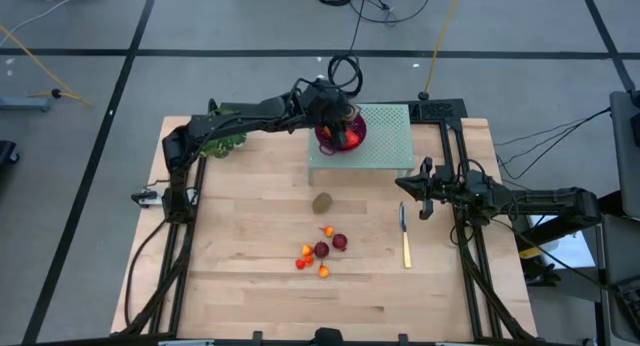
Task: Pick & Place Fruit
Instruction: Put the kiwi into the dark red colander on the shelf
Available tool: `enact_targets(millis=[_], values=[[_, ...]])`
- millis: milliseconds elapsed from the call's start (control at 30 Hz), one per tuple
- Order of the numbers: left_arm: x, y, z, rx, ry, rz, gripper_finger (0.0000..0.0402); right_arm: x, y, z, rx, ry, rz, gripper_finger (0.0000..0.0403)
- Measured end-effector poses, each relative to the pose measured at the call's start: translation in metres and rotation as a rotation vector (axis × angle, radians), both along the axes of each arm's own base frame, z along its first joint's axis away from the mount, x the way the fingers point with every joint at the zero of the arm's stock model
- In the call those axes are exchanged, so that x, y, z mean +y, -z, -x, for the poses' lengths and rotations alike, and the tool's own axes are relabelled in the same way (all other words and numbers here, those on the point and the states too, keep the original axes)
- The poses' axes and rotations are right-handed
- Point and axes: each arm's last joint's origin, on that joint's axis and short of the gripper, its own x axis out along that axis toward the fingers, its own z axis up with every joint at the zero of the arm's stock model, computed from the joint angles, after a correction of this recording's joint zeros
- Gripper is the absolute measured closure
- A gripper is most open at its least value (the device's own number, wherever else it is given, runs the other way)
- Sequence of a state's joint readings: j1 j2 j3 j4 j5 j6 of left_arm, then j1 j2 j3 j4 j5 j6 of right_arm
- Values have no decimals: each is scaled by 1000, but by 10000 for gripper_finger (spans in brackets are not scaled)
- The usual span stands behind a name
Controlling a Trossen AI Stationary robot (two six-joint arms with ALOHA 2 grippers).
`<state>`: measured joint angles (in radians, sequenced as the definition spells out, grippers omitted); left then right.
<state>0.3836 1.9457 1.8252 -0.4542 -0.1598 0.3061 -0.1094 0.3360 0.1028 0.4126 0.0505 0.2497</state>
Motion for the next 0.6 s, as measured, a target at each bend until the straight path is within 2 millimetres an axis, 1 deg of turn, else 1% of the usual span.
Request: enact_targets(millis=[200,467,600], values=[[0,0,0,10,5,-17,171,0,0,0,0,0,0,399],[1,0,0,30,16,-50,127,0,0,0,0,0,0,399],[1,0,0,35,14,-61,114,0,0,0,0,0,0,399]])
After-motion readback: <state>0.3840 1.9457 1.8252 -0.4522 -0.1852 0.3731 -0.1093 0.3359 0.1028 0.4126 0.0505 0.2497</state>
